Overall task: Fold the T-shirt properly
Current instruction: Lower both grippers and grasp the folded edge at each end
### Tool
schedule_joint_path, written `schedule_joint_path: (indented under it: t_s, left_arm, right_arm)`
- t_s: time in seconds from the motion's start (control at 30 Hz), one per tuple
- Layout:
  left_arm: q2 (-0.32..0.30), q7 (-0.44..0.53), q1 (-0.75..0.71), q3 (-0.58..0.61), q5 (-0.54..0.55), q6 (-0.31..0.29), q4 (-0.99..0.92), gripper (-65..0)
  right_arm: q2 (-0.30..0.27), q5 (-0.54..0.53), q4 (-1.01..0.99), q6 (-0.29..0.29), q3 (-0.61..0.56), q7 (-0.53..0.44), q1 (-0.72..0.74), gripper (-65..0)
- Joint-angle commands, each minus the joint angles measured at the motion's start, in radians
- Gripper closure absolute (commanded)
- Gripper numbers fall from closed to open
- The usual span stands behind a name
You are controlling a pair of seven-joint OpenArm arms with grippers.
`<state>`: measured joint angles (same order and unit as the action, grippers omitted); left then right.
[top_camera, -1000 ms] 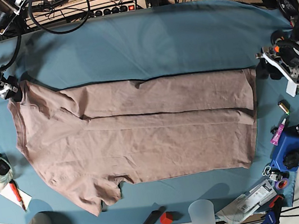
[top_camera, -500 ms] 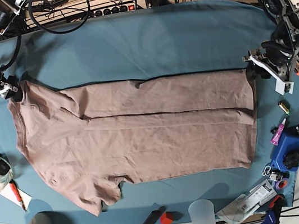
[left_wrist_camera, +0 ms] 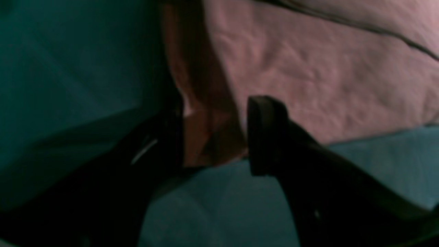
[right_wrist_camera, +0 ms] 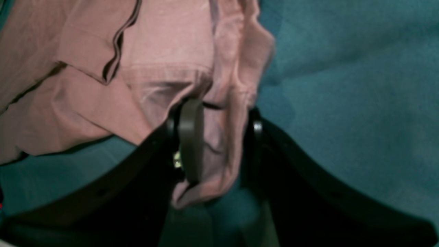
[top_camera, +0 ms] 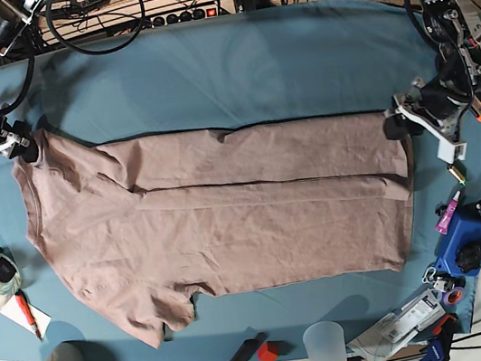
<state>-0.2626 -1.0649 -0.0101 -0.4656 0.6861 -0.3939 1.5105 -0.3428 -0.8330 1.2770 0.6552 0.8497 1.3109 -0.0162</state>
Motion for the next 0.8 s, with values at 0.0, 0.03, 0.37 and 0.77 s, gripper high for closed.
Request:
schedule_joint_path:
  t_s: [0.0,0.03,0.37,0.77]
  left_arm:
    - [-0.011,-0.011,0.007,-0.001,0.003,0.002,0.009,-21.8]
    - [-0.011,-0.012,0.007,-0.001,0.003,0.004,0.009,-18.2]
    - [-0.009,-0.014,0.008,-0.001,-0.005,-0.018,0.009,0.0]
    - [-0.015,-0.15,-0.008,-0.004,0.01,-0.021,0.078,0.0]
  right_arm:
    - [-0.015,-0.006,0.01,0.003,0.0,0.013,0.01,-18.9]
    - [-0.015,-0.01,0.01,0.003,0.0,0.012,0.015,-18.9]
    - [-0.015,0.055,0.01,0.006,0.0,-0.01,0.096,0.0]
    - [-0.024,0.121,0.017,0.006,0.003,-0.015,0.087,0.0]
